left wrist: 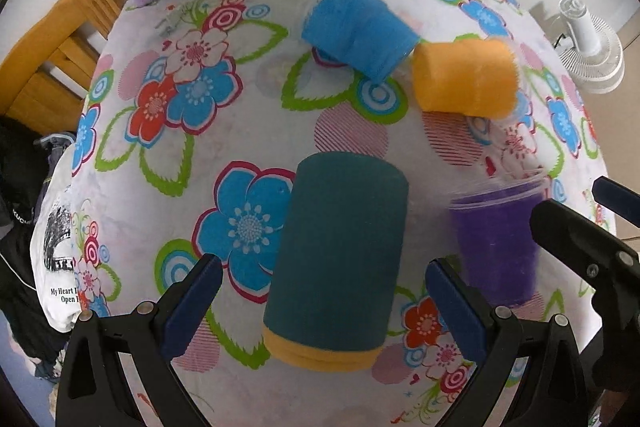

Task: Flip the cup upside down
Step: 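Move the left tool down to the dark teal cup lying on its side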

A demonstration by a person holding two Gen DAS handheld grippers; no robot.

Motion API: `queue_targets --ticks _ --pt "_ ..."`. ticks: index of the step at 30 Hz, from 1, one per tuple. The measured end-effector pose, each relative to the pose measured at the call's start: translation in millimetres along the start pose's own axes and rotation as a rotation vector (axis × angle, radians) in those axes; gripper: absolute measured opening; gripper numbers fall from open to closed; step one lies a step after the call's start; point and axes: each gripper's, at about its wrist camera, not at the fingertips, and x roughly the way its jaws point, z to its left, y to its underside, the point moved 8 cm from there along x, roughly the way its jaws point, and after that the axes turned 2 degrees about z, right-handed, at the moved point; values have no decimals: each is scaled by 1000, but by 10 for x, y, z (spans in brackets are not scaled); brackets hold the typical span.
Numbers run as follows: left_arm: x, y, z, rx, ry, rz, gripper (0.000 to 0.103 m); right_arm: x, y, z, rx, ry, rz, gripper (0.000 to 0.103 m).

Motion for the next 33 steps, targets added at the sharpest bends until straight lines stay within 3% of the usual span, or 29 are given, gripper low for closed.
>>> queue_targets --ticks 18,21,25,29,33 --pt "496 -27 -63 30 -18 40 100 352 80 -29 -4 16 74 100" --pt "507 -23 -74 16 -13 17 98 382 104 -28 -11 19 83 100" --pt "484 7 -89 11 -12 -2 90 410 141 -34 -17 20 94 100" --pt "415 0 -123 7 -10 -19 71 408 153 -23 -24 11 95 100" --pt "376 3 -177 -22 -22 -16 71 361 146 4 -44 1 84 100"
